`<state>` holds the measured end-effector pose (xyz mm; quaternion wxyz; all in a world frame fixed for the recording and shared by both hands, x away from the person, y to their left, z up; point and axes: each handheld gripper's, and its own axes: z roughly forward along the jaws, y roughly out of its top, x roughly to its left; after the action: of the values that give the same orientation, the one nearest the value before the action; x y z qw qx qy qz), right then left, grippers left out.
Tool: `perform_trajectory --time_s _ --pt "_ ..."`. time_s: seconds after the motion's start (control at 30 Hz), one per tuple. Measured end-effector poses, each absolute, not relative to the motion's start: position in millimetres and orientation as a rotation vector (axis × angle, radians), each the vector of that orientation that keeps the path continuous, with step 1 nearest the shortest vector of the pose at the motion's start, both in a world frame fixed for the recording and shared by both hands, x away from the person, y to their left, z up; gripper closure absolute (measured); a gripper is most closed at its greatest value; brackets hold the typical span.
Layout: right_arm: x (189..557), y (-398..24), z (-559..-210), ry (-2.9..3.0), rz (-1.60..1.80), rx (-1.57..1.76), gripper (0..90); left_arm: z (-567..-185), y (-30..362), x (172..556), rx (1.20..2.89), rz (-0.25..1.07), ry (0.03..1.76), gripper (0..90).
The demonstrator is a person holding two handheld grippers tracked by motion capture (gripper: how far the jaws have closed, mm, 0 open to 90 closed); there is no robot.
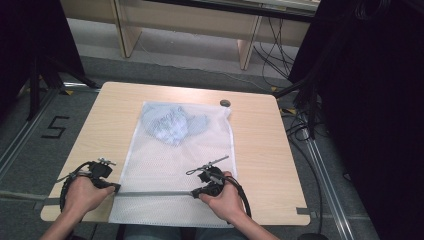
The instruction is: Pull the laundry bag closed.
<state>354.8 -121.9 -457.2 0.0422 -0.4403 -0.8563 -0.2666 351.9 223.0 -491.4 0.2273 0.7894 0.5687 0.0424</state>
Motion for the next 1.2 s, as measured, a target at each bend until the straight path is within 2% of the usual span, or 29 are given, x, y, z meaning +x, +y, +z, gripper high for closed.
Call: perform_trajectory --time_s 1.2 --pt "357 -145 -457 -2.582 -0.820 -1.376 87.0 -492 222 352 2.161 0.126 1.574 90.0"
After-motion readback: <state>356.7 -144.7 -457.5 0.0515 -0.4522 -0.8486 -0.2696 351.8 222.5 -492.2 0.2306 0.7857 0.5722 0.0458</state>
